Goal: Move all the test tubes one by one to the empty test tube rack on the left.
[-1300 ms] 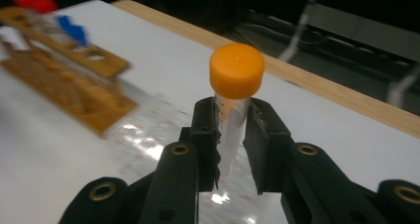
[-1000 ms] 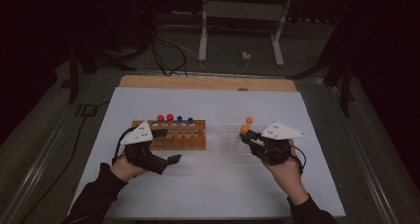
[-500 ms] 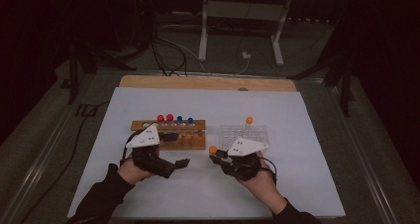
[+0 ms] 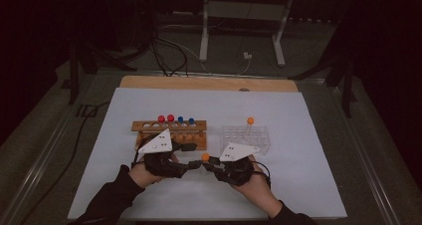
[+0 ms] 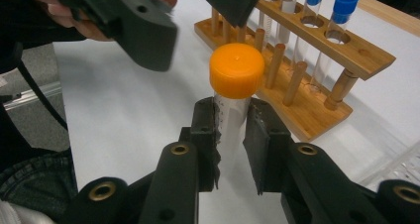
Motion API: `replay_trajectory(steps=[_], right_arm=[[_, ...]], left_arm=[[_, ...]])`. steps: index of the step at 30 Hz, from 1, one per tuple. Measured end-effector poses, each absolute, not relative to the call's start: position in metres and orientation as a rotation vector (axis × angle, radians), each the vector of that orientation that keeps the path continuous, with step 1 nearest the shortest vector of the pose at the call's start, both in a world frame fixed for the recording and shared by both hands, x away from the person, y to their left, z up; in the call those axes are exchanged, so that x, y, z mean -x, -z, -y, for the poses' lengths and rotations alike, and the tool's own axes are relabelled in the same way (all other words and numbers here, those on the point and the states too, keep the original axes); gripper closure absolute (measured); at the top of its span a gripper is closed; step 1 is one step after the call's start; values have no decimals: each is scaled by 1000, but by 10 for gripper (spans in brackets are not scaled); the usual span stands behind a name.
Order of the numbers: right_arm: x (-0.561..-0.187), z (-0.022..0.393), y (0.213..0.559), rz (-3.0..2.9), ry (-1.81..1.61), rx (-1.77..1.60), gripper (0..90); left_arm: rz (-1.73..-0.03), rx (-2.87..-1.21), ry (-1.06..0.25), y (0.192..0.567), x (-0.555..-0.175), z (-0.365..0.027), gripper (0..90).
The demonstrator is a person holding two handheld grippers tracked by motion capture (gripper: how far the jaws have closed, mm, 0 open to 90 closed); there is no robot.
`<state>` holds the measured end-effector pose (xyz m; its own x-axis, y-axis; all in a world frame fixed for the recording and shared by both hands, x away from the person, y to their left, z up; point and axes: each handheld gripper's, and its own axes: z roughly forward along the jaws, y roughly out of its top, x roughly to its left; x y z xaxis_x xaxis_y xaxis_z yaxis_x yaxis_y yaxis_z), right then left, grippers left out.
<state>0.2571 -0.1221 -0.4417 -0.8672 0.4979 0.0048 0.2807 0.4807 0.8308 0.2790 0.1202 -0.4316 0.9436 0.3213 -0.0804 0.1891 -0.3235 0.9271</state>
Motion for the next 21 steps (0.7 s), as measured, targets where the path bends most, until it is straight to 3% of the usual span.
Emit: replay_trajectory(steps=[12,21], right_arm=[[-256,121,442,-2501,-1337,-661,751],[-256,120,443,-2505,-1340,-661,750]], left_arm=[[-319,-1941,-146,436,-280,-110,637],[-295,-1957,-167,437,-278,-107,708]])
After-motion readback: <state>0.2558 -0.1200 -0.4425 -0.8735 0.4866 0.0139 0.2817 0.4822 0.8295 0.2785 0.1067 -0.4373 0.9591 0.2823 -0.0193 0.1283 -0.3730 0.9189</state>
